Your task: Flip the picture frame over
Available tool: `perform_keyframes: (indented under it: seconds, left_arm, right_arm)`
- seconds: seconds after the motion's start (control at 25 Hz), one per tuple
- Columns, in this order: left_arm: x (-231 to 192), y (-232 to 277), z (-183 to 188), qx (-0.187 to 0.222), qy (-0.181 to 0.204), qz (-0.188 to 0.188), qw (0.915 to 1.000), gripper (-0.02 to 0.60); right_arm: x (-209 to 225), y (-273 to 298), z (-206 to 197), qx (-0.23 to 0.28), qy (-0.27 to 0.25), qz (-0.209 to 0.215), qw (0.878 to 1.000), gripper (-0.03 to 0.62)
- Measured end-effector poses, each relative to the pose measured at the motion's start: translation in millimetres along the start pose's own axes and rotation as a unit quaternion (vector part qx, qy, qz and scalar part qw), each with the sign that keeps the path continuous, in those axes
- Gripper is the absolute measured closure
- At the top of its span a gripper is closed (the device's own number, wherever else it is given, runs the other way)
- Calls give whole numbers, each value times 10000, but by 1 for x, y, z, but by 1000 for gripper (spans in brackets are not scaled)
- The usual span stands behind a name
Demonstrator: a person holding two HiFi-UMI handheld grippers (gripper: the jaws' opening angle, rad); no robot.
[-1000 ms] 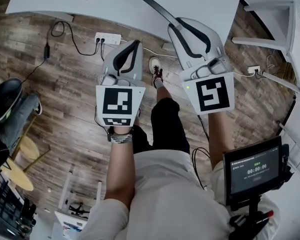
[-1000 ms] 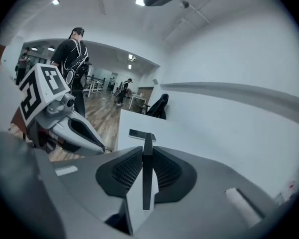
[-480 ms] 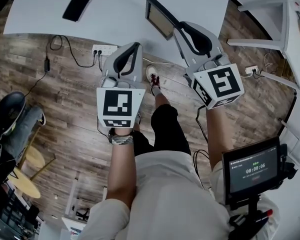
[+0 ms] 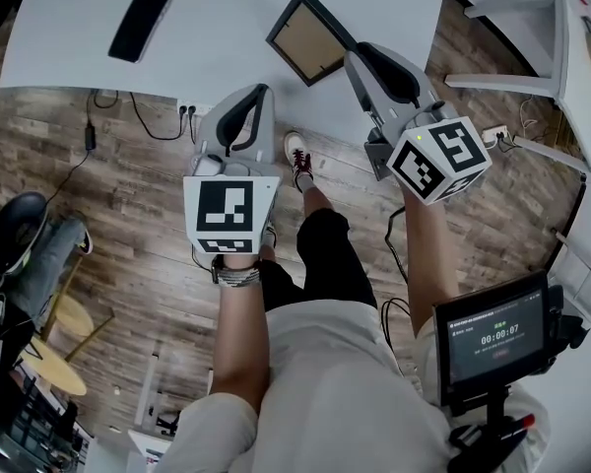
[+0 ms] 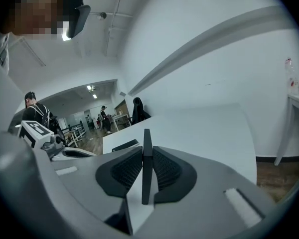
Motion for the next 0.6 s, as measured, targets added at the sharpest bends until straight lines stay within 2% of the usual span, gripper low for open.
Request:
perform_keyframes:
  seconds: [0.16, 0.32, 0.6]
  left_arm:
    - [2, 6, -4, -26, -46, 1, 10000, 578]
    - [8, 28, -14, -108, -82, -55, 9999, 578]
    - [2, 42, -33, -214, -139, -86, 9996, 578]
  right_arm:
    - [15, 2, -6, 40, 237, -48, 9997, 522]
    - [43, 9, -24, -2, 473, 93, 9988, 517]
    - [52, 18, -58, -366, 359, 23, 9987, 499]
Point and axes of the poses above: the fingertips, and each gripper's own axes: y forward along the fingers, x to its right, z out of its top, the point moved 5 cm from there along -y, backward along the fingers, and after that the axes turned 12 degrees about -y, right-handed, at the moved point
